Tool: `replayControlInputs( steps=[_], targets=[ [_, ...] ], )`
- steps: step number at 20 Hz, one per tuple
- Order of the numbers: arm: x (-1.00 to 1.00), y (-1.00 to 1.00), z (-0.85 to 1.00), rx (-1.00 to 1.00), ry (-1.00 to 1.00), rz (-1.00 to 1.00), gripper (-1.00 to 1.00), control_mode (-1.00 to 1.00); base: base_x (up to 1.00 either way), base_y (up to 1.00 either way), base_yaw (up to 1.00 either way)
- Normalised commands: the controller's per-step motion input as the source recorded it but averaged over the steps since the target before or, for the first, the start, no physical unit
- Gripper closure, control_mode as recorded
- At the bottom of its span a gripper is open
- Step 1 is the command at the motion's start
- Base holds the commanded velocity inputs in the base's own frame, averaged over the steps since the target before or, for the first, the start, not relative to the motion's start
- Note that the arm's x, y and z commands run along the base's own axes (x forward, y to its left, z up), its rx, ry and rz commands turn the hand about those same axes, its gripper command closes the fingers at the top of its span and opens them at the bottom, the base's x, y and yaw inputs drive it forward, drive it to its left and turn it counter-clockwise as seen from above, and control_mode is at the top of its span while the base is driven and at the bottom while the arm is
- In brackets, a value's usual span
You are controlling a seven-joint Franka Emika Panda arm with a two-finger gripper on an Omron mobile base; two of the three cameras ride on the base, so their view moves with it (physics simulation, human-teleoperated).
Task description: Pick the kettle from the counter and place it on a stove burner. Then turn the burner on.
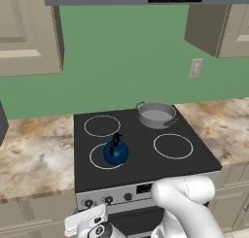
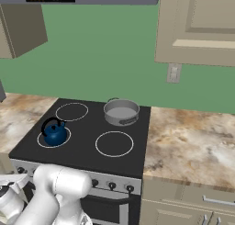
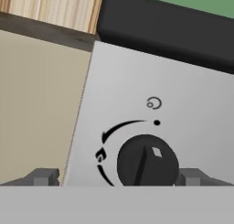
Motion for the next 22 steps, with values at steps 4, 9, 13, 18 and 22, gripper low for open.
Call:
replayControlInputs(
  steps=[4,9,13,18,22],
  targets=[
    [-0.02,-0.31,0.0,0.06,-0.04,0.0,-1.0,-1.0,0.0,0.0,0.0],
    [-0.05,-0.09,0.0,0.02,-0.03,0.0,-1.0,-1.0,0.0,0.0,0.0],
    [0.0,0.0,0.0,0.0,-0.03,0.0,-1.0,-1.0,0.0,0.0,0.0],
    [0.08,0.15,0.0,0.0,-0.03,-0.04,-1.0,-1.0,0.0,0.0,0.0],
    [0.05,0.18,0.0,0.0,0.0,-0.02,-1.0,-1.0,0.0,0.0,0.0]
  ],
)
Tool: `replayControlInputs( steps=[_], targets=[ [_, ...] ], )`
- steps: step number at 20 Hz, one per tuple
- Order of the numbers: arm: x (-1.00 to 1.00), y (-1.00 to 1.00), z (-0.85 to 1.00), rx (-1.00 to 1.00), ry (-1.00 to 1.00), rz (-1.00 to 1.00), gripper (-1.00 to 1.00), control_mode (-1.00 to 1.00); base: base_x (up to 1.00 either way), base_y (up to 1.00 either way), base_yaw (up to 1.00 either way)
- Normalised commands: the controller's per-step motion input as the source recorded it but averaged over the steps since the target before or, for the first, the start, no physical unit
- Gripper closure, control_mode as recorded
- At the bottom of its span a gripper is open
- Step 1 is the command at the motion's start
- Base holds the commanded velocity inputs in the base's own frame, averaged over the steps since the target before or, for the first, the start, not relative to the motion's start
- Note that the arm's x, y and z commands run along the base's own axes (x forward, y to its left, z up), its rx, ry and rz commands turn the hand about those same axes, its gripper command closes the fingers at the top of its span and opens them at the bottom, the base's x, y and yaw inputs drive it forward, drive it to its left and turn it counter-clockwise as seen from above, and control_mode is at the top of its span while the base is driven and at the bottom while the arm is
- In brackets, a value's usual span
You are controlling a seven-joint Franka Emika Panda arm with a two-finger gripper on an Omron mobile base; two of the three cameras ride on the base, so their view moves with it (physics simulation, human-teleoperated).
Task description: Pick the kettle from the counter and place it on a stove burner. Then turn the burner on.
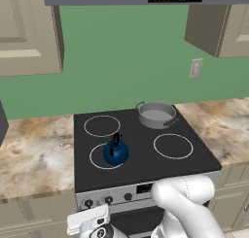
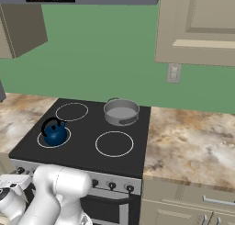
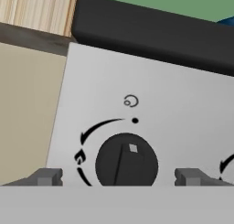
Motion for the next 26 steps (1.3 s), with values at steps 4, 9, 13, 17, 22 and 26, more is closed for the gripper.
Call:
replayControlInputs(
  steps=[4,9,13,17,22,26],
  targets=[
    [0.0,0.15,0.0,0.0,-0.01,0.0,-1.0,-1.0,0.0,0.0,0.0],
    [0.0,0.0,0.0,0.0,0.0,0.0,-1.0,-1.0,0.0,0.0,0.0],
    [0.0,0.0,0.02,0.0,0.0,0.0,-1.0,-1.0,0.0,0.0,0.0],
    [0.0,0.0,0.17,0.0,-0.01,0.0,-1.0,-1.0,0.0,0.0,0.0],
    [0.0,-0.04,0.11,0.01,0.0,0.0,-1.0,-1.0,0.0,0.0,0.0],
    [0.0,-0.03,0.01,0.0,0.0,0.0,-1.0,-1.0,0.0,0.0,0.0]
  ],
)
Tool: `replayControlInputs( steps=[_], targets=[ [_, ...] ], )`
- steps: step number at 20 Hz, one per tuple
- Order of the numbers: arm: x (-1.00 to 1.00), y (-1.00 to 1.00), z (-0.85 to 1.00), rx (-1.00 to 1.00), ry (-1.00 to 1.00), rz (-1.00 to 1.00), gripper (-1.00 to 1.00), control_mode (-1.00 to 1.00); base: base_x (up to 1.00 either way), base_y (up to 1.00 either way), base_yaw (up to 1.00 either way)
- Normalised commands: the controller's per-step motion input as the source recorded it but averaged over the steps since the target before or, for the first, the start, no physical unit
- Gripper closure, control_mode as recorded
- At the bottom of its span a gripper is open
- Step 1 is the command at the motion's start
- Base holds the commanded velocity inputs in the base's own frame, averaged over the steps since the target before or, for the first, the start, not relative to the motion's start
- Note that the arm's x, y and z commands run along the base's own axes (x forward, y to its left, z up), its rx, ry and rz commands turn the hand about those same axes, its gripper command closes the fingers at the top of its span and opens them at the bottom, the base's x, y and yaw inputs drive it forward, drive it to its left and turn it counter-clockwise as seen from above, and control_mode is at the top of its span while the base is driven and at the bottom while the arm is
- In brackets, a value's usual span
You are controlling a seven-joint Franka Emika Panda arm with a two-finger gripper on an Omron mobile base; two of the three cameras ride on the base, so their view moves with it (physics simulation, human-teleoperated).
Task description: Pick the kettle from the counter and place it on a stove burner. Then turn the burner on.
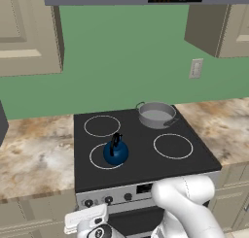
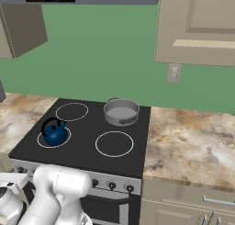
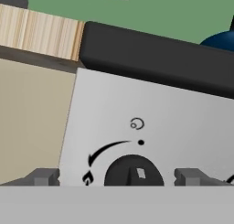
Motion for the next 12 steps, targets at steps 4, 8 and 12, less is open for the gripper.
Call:
replayControlInputs(
  steps=[4,8,12],
  targets=[
    [0.0,-0.08,0.0,0.0,0.0,0.01,-1.0,-1.0,0.0,0.0,0.0],
    [0.0,0.0,0.0,0.0,0.0,0.0,-1.0,-1.0,0.0,0.0,0.0],
    [0.0,-0.08,0.0,0.0,0.0,0.0,-1.0,-1.0,0.0,0.0,0.0]
  ],
)
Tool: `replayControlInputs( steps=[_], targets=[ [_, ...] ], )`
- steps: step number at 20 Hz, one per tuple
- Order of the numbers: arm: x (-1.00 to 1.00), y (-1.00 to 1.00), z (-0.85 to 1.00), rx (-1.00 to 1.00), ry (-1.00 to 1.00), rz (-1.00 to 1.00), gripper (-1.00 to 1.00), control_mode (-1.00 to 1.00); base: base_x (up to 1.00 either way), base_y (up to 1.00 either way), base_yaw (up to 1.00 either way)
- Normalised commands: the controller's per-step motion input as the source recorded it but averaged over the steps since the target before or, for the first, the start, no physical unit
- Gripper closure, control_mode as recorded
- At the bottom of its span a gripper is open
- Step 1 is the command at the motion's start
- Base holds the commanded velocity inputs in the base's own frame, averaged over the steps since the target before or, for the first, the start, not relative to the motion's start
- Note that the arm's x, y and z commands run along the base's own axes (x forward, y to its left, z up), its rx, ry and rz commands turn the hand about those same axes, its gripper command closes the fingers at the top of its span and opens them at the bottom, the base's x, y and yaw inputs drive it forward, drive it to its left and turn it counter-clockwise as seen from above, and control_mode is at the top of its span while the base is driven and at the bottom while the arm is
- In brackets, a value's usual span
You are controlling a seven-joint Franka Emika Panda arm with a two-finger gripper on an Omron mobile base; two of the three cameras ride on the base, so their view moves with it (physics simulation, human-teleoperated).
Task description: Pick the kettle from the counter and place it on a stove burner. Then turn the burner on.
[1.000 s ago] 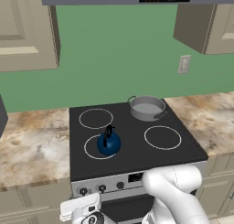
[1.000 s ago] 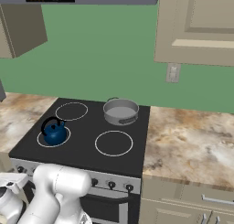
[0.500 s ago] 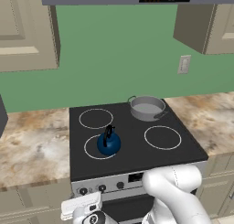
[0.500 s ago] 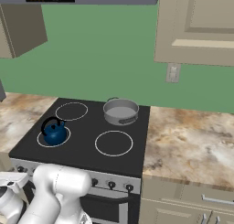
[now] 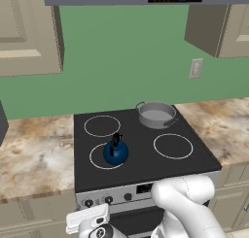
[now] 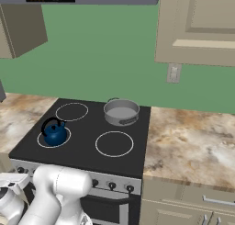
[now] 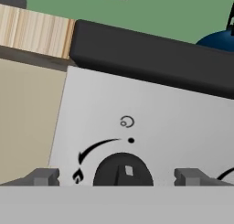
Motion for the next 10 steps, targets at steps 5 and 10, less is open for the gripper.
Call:
replayControlInputs(
  steps=[5,10],
  targets=[
    [0.0,0.0,0.0,0.0,0.0,0.0,-1.0,-1.0,0.0,0.0,0.0],
    [0.0,0.0,0.0,0.0,0.0,0.0,1.0,-1.0,0.0,0.0,0.0]
  ],
)
